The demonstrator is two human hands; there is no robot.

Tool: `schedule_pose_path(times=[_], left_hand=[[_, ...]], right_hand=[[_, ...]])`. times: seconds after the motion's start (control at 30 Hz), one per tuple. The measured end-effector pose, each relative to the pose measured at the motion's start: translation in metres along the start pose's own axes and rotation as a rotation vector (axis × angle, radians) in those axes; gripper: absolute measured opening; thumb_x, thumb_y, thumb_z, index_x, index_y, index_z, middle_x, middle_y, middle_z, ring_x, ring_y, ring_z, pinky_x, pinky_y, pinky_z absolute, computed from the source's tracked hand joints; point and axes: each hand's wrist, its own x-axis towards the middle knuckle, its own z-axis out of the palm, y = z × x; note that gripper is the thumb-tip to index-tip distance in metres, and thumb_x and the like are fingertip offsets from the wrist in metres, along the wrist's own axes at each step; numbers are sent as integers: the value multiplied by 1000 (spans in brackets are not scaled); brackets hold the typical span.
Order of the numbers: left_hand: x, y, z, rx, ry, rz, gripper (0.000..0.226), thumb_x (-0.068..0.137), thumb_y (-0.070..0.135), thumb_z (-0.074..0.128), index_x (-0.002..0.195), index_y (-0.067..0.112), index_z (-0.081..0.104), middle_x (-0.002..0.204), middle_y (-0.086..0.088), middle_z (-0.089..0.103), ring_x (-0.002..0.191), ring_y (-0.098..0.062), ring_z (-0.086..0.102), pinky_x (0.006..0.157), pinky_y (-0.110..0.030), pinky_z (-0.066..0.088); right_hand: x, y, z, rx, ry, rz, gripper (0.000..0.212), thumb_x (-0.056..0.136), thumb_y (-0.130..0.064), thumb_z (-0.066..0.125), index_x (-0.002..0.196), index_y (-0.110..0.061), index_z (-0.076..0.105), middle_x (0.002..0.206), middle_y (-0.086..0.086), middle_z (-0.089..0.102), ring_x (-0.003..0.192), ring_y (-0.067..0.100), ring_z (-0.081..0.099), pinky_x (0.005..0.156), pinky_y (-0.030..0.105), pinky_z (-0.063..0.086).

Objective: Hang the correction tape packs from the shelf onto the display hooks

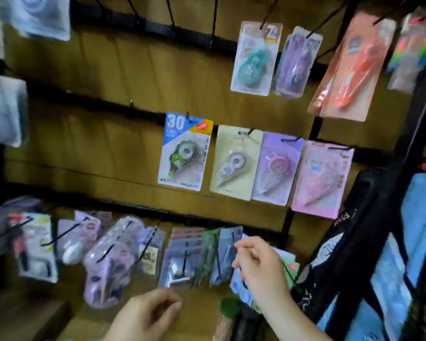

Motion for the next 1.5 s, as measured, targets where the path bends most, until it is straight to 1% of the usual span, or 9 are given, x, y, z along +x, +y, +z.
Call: schedule_pose_path(times=[0.17,0.37,0.5,0.6,0.73,0.9,1.0,1.13,1.5], left_hand=[[-50,-89,2,154,-170,-313,46,84,20,57,50,50,56,47,31,56,52,10,53,56,-7,38],[-76,-187,20,234,-191,-649,33,87,22,51,55,29,48,45,7,57,47,6,52,54,-12,38],[-77,-250,45,291,-185,-837,33,90,22,45,57,25,41,81,-4,63,92,-23,63,69,-24,41],[-67,-282,62,351,-235,-909,17,94,24,39,88,27,55,120,-9,61,110,-26,56,83,-26,44],[-44,-316,84,412,-259,-881,48,96,31,35,142,19,27,150,-6,28,134,-25,35,104,-31,35],[-15,-336,111,420,-382,-773,60,97,38,32,147,26,1,158,2,-4,145,-21,5,115,-33,16],[-4,-347,117,427,-456,-767,63,95,44,31,147,27,-2,157,2,-11,146,-21,-1,118,-36,9],[-6,-357,119,447,-548,-802,57,96,44,28,147,30,5,157,4,-13,146,-23,-1,117,-38,9],[-37,-354,127,448,-625,-634,54,99,21,25,146,33,1,155,10,-17,144,-17,-15,118,-40,9]], right_hand=[[-39,105,91,31,-168,378,32,90,-2,48,63,-19,52,38,-4,50,23,2,39,31,10,27],[-65,223,176,-43,-317,678,37,89,-7,47,53,-17,50,55,5,56,41,12,44,48,25,35],[-69,280,207,-65,-402,912,24,90,-13,51,66,-11,55,61,5,54,47,14,46,49,26,37],[-70,310,222,-78,-403,998,17,89,-13,54,72,-8,54,64,8,54,53,18,46,51,27,38],[-55,335,240,-66,-357,942,25,89,-8,54,65,-14,49,75,9,54,71,20,49,64,26,38],[-27,348,262,-5,-367,821,22,88,-2,53,108,-12,52,97,2,53,95,17,52,55,10,41],[-18,358,269,26,-382,856,34,89,-4,53,123,-6,45,97,1,50,94,17,48,72,23,43],[-17,369,278,28,-489,899,46,91,-22,53,134,-17,39,144,2,35,127,23,44,104,31,38],[-29,376,286,272,-318,925,51,86,-11,61,131,-9,39,87,-11,51,79,10,54,60,18,44]])
